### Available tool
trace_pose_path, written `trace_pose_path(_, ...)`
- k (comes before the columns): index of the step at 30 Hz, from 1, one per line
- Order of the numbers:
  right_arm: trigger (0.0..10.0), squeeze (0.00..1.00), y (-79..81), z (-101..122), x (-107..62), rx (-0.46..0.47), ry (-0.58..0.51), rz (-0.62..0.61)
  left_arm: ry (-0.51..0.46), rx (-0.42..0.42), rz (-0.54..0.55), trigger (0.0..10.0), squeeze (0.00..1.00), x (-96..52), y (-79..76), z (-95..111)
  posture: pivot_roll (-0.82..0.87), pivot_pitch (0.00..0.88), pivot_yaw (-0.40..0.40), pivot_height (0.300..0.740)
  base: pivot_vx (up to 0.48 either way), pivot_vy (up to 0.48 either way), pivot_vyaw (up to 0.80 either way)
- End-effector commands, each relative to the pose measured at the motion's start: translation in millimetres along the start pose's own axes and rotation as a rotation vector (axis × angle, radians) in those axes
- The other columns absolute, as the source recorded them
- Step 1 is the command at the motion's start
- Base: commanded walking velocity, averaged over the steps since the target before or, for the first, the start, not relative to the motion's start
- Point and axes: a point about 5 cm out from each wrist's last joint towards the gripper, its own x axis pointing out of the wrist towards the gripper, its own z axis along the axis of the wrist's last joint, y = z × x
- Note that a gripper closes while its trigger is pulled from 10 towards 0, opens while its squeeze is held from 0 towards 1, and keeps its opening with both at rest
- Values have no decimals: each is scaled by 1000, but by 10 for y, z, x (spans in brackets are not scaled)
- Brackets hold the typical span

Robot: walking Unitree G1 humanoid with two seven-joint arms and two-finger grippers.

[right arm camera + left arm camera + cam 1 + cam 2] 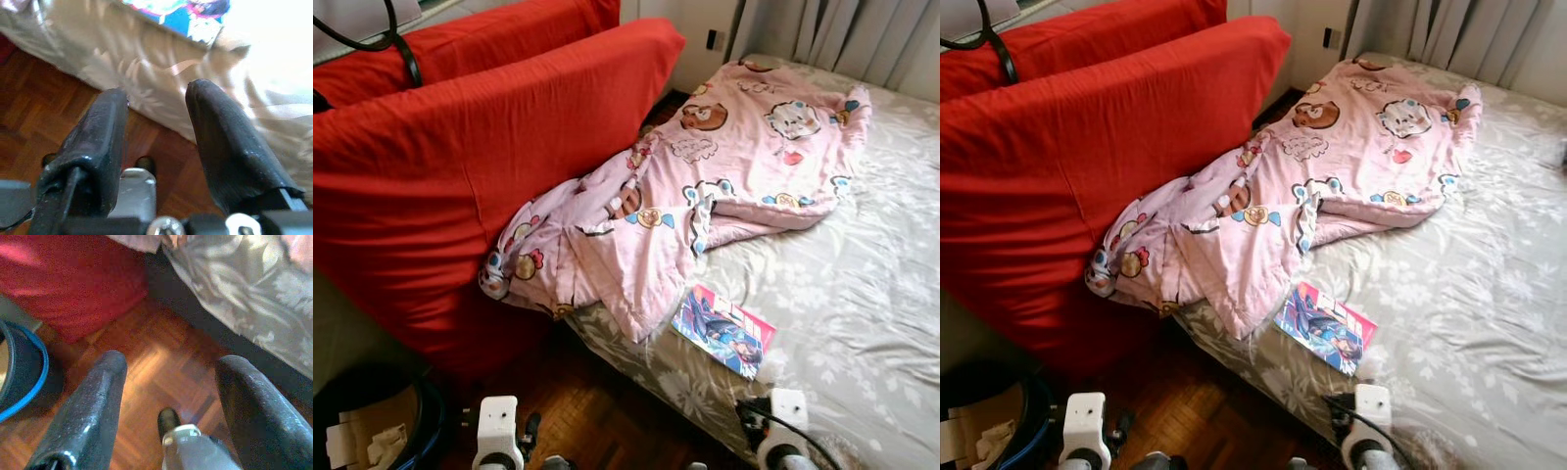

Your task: Clean up the room

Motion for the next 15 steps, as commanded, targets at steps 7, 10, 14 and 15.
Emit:
trace_pose_path(7, 10000, 0, 15, 252, 69, -10, -121, -6, -93, -19, 3, 10000, 0, -41, -21, 80, -54, 221, -19, 651, 0, 0, 0)
trace_pose_path(10, 10000, 0, -2, 328, 85, -3, -150, -2, -117, -19, -4, 10000, 0, -55, -41, 104, -52, 222, -22, 651, 0, 0, 0)
trace_pose_path(14, 10000, 0, 19, 407, 102, -14, -184, 26, -156, -23, -16, 10000, 0, -66, -72, 158, -56, 222, -25, 651, 0, 0, 0)
trace_pose_path(15, 10000, 0, 22, 414, 103, -10, -189, 28, -166, -24, -18, 10000, 0, -65, -77, 175, -57, 221, -25, 651, 0, 0, 0)
